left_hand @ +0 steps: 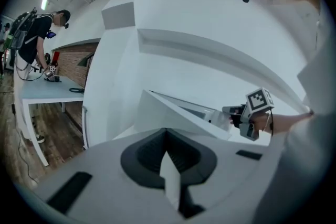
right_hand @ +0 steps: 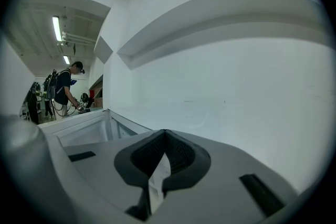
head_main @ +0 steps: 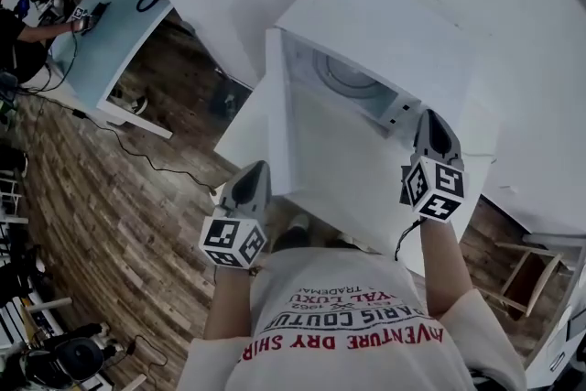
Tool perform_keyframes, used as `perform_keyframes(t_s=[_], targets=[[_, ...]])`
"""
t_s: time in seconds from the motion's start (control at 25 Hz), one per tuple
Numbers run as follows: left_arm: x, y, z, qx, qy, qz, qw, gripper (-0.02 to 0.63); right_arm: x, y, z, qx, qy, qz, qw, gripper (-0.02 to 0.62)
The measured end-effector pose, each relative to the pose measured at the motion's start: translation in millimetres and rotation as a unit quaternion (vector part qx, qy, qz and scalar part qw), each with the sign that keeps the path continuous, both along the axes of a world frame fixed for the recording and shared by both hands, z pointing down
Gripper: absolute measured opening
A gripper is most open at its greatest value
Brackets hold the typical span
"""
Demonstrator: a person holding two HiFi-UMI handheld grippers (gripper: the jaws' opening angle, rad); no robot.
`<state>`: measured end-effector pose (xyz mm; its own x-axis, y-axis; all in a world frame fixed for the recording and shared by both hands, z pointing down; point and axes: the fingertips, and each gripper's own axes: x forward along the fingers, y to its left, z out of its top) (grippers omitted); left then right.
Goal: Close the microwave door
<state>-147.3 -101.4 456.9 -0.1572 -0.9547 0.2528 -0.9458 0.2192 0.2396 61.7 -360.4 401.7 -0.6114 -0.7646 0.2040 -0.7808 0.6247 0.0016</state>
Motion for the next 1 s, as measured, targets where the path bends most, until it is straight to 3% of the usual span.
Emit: perform_keyframes(t_s=[0.28, 0.48, 0.64, 1.0], targets=[[22.1, -42.0, 2.1, -0.005, -0.002, 0.059, 0.9983, -0.003, 0.3, -0.4, 0.2, 0.009, 0.009, 0.008, 1.000, 0.008], [29.6, -68.6, 0.5, -0.002, 0.000, 0.093, 0.9957, -0.003, 0.3, -1.5, 0.6, -0.010, 0.007, 0.007, 1.000, 0.008], [37.0, -89.2, 1.8, -0.004, -0.001, 0.118, 0.9930, -0.003, 2.4, -7.0, 1.2, -0.005, 0.045, 0.021, 0.999, 0.008], [74.1, -129.6, 0.5, -0.006, -0.027, 0.208, 0.9777, -0.003, 8.8, -13.7, 1.7, -0.024, 0.032, 0.041, 0.998, 0.008]])
